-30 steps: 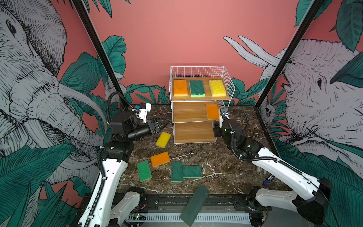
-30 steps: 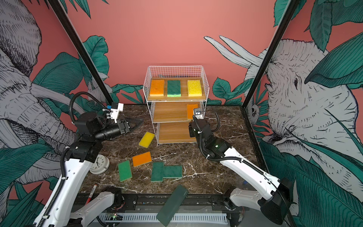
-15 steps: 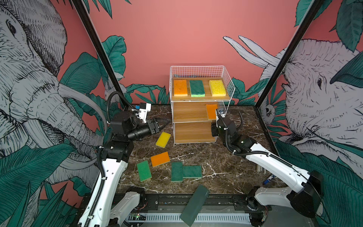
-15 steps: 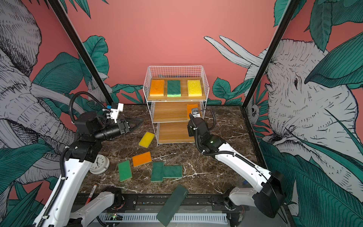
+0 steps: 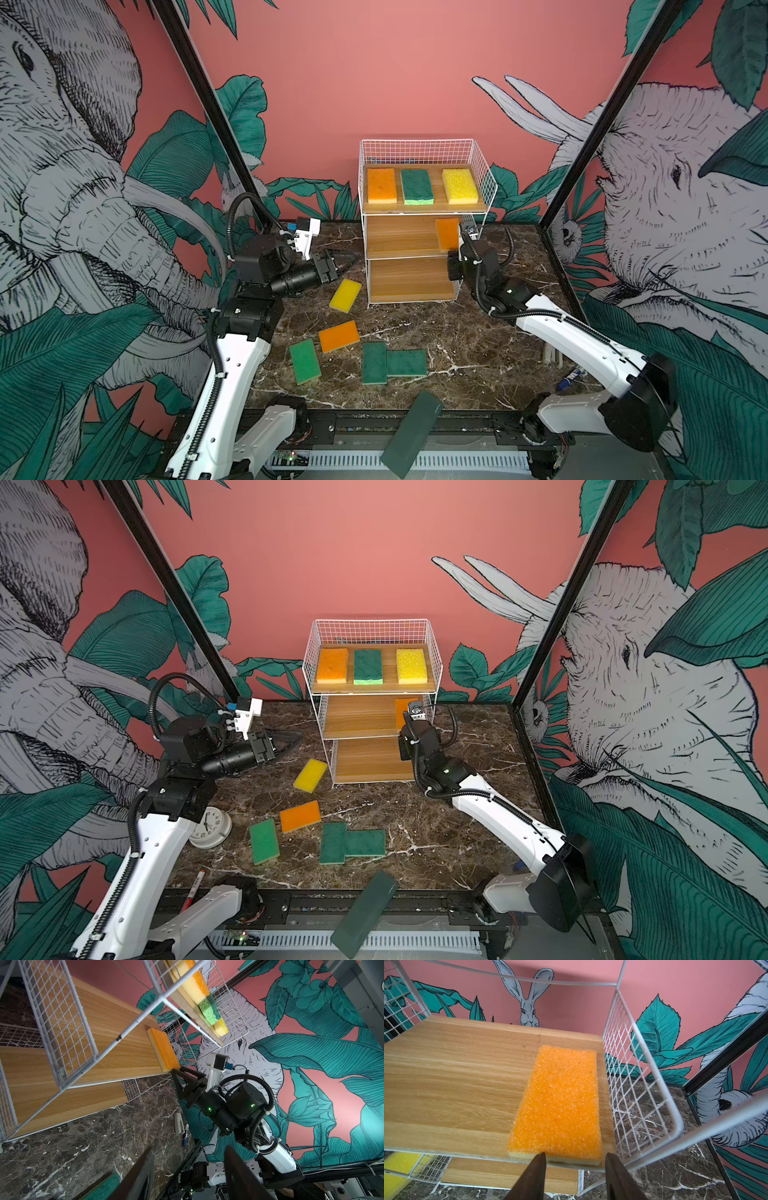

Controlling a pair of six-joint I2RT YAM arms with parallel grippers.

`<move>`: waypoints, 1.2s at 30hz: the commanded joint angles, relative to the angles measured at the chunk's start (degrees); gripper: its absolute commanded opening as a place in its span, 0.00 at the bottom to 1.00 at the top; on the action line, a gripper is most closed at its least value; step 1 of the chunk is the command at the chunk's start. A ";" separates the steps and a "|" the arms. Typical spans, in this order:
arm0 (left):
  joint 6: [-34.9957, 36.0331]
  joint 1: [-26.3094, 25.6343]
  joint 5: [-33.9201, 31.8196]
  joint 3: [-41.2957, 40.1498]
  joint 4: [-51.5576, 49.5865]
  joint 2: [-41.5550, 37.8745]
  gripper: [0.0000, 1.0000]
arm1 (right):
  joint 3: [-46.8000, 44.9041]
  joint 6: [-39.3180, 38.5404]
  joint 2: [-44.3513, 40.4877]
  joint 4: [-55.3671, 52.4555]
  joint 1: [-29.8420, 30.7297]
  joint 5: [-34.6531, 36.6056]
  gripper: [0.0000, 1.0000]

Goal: Arrange cleaning sponges on a shelf
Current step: Move the cleaning sponge to the shelf.

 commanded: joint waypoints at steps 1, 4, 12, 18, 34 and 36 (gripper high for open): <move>0.70 0.39 -0.28 0.84 -0.14 -0.06 0.55 | 1.87 -0.04 0.70 2.45 -0.48 -0.55 0.49; 0.68 0.34 -0.44 0.64 -0.11 0.07 0.56 | 1.92 0.08 1.18 2.86 -0.64 -0.92 0.49; 0.82 0.34 -0.50 0.80 0.17 0.41 0.56 | 2.84 0.00 2.26 2.94 -1.30 -0.87 0.50; 0.67 0.34 -0.55 0.81 0.53 0.85 0.56 | 2.93 -0.29 2.09 2.86 -1.76 -0.46 0.52; 1.74 0.30 -0.88 0.53 -0.42 0.98 0.56 | 0.92 1.44 -1.77 1.79 -2.29 -0.71 0.69; 1.85 0.36 -1.07 0.30 -0.55 0.95 0.55 | 0.35 1.54 -3.30 1.15 -1.99 -0.47 0.69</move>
